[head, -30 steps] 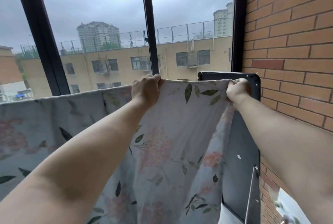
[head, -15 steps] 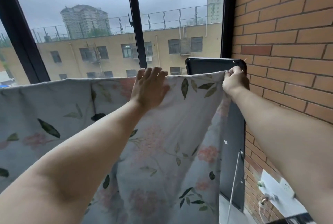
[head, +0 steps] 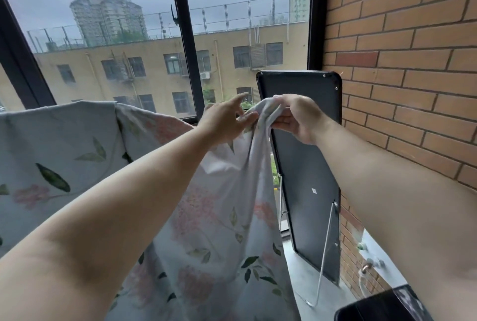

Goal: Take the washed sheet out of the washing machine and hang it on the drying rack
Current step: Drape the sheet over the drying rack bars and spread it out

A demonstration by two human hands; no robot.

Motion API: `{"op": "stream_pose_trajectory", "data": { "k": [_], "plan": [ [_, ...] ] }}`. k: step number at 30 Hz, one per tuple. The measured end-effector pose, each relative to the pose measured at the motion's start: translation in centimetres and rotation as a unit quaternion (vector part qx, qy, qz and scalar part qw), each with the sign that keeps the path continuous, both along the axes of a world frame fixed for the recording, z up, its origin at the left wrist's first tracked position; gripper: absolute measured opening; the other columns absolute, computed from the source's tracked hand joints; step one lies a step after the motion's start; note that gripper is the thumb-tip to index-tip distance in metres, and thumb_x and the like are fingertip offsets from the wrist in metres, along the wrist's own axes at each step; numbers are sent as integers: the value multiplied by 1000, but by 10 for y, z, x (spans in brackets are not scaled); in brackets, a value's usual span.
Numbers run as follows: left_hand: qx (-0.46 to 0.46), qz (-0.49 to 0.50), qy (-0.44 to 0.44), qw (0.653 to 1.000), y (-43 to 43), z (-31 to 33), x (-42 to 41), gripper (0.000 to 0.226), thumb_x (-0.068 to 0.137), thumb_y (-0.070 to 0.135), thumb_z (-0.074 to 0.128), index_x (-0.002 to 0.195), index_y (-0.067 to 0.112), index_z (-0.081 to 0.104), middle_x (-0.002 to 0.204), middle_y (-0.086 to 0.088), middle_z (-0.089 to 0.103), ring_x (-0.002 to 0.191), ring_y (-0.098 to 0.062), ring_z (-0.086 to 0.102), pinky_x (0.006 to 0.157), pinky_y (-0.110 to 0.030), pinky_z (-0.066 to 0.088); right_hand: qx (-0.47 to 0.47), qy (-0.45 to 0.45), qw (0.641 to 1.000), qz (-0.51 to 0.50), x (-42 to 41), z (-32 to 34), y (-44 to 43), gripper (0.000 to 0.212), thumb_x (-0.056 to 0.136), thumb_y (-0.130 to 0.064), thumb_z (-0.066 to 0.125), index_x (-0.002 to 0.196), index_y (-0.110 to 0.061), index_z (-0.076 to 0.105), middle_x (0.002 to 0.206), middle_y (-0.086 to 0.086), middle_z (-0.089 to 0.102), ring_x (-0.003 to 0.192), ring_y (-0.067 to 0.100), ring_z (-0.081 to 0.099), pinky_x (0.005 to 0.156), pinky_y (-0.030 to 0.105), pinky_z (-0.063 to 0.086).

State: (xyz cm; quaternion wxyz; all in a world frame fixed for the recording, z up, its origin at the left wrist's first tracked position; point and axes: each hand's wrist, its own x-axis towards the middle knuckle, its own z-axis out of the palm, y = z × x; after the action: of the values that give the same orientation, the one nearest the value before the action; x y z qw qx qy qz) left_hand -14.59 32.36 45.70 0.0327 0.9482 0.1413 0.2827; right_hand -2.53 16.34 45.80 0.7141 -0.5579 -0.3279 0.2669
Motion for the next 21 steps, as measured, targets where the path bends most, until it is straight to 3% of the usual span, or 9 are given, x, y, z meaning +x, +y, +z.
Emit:
{"op": "stream_pose_trajectory", "data": {
  "k": [2,4,7,11,14,17,21],
  "plan": [
    [-69,-8,25,997,0,5,-1,29,96,43,57,110,21,70,90,0,73,79,-15,64,71,-30,52,27,36,998,40,-5,-2,1,32,90,-13,37,89,-2,67,87,22,70,79,33,68,81,41,58],
    [-49,2,11,999,6,9,-5,25,96,30,58,85,12,71,80,-7,69,75,-28,63,66,-35,55,34,29,999,26,-7,-9,6,31,80,2,35,84,0,65,81,20,68,75,32,66,77,40,58],
    [-30,1,-47,998,19,11,-14,22,97,24,55,86,10,69,87,-7,62,79,-28,58,70,-36,52,-52,-71,996,-22,-8,-24,15,26,78,8,46,82,-9,65,71,6,62,68,21,55,64,34,47],
    [-104,-18,-119,987,31,14,-30,20,98,17,55,85,5,64,83,-7,55,73,-21,51,57,-27,37,-204,-172,963,38,-24,-47,38,15,82,-10,66,85,-24,63,76,-5,58,73,14,47,63,29,31],
    [-184,-18,-144,972,31,16,-42,19,99,14,51,88,6,65,70,-2,53,60,-15,49,47,-22,37,-235,-177,953,73,-40,-64,59,11,87,-20,69,83,-24,60,76,-8,60,67,13,54,57,27,29],
    [-248,-19,-164,955,36,20,-52,26,99,7,45,80,15,62,62,3,47,46,-4,43,40,-19,36,-232,-154,956,92,-52,-79,81,8,89,-15,64,84,-21,63,84,-1,64,51,12,63,48,23,24],
    [-277,-35,-209,937,42,31,-65,36,92,1,50,69,25,62,54,13,49,47,0,39,47,-19,32,-275,-154,938,146,-66,-97,104,18,89,-4,55,82,-18,62,86,6,57,59,22,72,41,16,22]
  ]
}}
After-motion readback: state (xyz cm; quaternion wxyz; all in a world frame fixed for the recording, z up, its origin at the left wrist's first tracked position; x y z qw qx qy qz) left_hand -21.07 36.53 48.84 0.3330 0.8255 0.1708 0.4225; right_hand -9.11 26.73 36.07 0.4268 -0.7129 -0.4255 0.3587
